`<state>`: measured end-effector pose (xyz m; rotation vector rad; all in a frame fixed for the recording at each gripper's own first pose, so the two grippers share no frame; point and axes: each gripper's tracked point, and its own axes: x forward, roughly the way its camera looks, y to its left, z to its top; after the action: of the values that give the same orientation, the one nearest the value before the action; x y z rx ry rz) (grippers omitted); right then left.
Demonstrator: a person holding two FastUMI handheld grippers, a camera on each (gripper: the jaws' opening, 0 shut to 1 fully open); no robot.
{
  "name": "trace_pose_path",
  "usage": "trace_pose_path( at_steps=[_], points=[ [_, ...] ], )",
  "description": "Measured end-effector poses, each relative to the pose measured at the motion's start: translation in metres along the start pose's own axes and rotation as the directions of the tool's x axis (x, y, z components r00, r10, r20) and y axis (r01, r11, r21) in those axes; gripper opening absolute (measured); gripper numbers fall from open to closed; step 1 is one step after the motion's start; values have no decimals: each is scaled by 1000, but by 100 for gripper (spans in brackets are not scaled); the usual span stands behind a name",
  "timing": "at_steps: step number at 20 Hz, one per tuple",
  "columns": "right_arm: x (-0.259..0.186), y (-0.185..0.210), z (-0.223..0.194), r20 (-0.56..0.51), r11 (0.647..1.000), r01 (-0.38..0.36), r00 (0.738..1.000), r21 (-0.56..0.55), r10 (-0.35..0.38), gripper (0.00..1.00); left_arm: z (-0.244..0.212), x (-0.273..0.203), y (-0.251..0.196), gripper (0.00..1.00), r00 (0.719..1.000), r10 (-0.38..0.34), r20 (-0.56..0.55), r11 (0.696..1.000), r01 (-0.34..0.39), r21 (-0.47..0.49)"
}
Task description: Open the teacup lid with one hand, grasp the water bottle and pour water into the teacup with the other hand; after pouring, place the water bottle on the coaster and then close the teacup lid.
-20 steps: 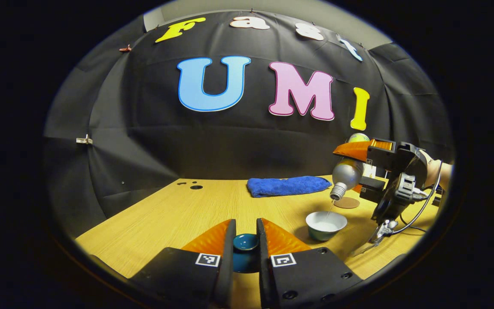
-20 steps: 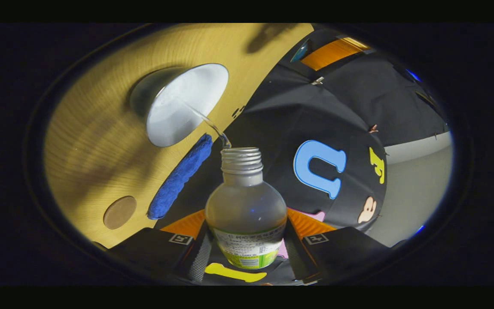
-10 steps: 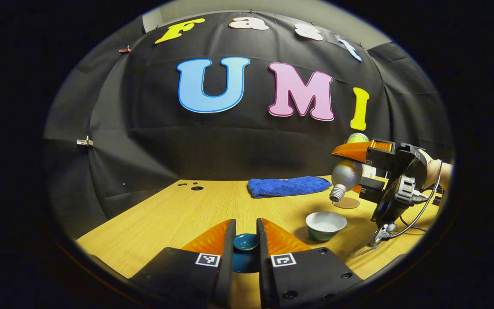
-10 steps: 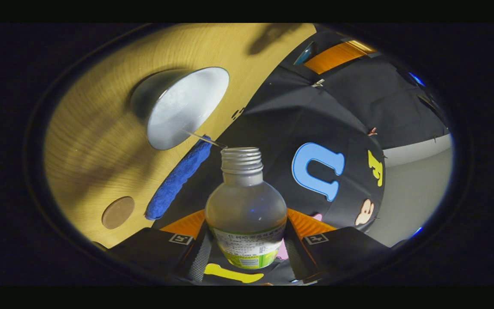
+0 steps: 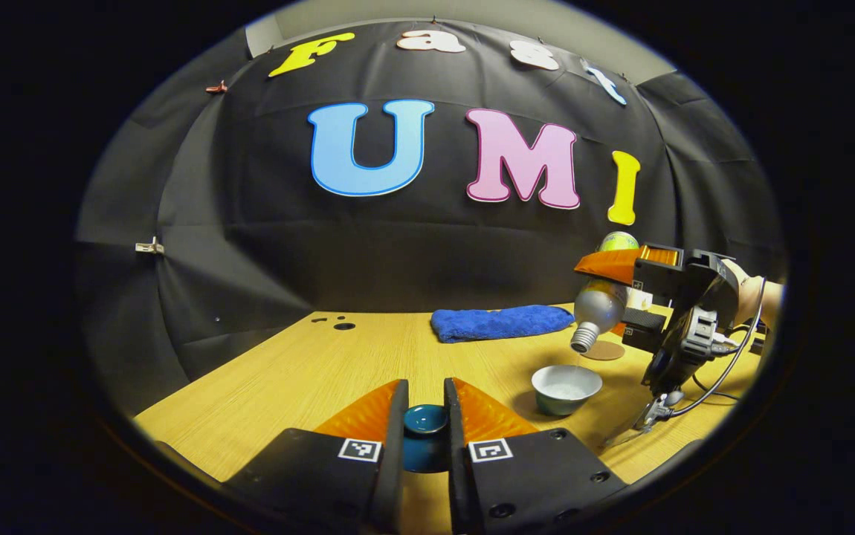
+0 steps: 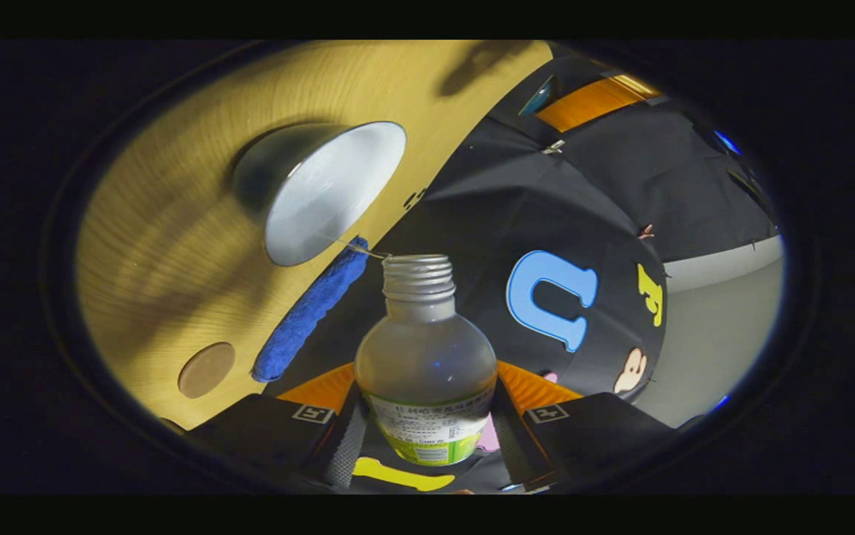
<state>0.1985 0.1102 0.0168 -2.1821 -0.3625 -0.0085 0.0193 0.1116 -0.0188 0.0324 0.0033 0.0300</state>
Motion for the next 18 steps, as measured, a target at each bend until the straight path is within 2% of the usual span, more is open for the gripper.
trace_pose_path(
  at_steps=[8, 9, 12, 16, 18],
  points=[
    [0, 0, 0, 3, 1000, -3, 1000, 11, 3, 78, 0, -3, 4, 29, 1000, 11, -3, 1000, -11, 2],
    [0, 0, 1, 4, 1000, -4, 1000, 13, 4, 81, 1, -3, 4, 29, 1000, 12, -3, 1000, -12, 4],
    [0, 0, -1, 2, 1000, -1, 1000, 26, 1, 78, 3, -5, 4, 29, 1000, 18, 2, 1000, -18, 14],
    [-3, 0, -9, -24, 993, -5, 1000, 115, 8, 78, 9, -9, 0, 29, 1000, 17, 9, 1000, -17, 25],
    [-12, 3, -19, -34, 976, -29, 999, 216, 37, 78, 13, -10, -3, 28, 1000, 15, 16, 1000, -16, 26]
  ],
)
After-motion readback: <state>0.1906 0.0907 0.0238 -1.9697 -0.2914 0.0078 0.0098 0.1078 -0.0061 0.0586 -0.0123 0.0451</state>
